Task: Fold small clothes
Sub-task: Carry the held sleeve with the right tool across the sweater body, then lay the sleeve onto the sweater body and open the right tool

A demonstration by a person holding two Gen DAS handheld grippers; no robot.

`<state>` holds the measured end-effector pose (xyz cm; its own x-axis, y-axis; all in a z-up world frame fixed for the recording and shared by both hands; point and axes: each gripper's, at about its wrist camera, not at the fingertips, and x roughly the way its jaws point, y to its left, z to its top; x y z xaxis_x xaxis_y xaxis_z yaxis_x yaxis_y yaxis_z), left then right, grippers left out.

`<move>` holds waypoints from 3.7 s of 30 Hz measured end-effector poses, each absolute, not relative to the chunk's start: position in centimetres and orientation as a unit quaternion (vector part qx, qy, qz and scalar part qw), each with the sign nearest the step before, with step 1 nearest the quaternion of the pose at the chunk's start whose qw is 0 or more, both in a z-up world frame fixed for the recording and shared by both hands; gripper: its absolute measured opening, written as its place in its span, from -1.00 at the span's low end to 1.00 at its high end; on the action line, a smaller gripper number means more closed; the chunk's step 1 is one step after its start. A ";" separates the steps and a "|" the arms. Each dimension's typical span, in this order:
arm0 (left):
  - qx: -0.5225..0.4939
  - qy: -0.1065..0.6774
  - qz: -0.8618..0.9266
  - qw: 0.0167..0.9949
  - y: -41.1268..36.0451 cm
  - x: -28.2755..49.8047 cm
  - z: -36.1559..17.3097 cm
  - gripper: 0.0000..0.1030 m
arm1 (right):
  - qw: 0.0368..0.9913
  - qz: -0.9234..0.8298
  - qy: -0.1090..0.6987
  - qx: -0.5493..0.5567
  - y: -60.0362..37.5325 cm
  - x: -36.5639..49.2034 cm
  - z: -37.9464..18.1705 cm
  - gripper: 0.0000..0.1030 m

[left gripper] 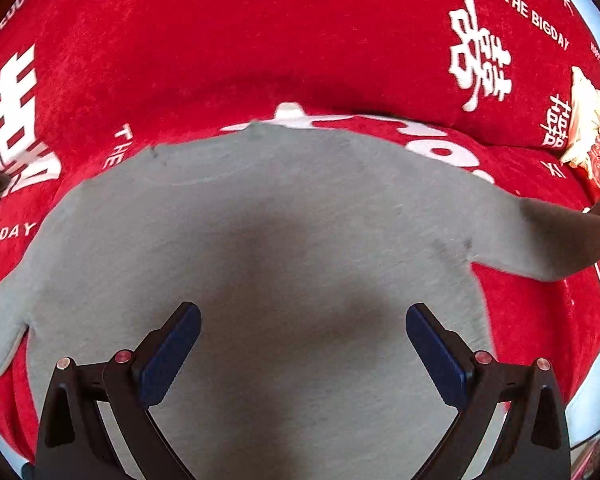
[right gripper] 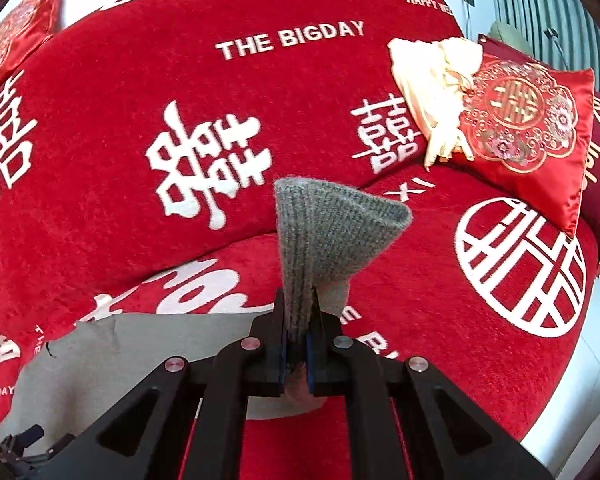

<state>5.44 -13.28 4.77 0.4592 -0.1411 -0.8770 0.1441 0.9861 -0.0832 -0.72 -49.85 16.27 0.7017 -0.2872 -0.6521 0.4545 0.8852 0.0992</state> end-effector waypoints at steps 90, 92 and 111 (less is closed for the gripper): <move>-0.142 0.526 0.040 0.837 13.8 -2.5 0.4 1.00 | 0.863 0.126 0.487 -0.054 -2.1 8.2 2.2 -0.82; -0.146 0.527 0.044 0.836 14.1 -2.7 0.4 1.00 | 0.860 0.137 0.489 -0.048 -1.9 8.2 2.0 -0.75; -0.104 0.515 0.008 0.851 7.0 1.7 4.1 1.00 | 0.897 0.045 0.440 0.009 -19.8 7.5 5.7 0.52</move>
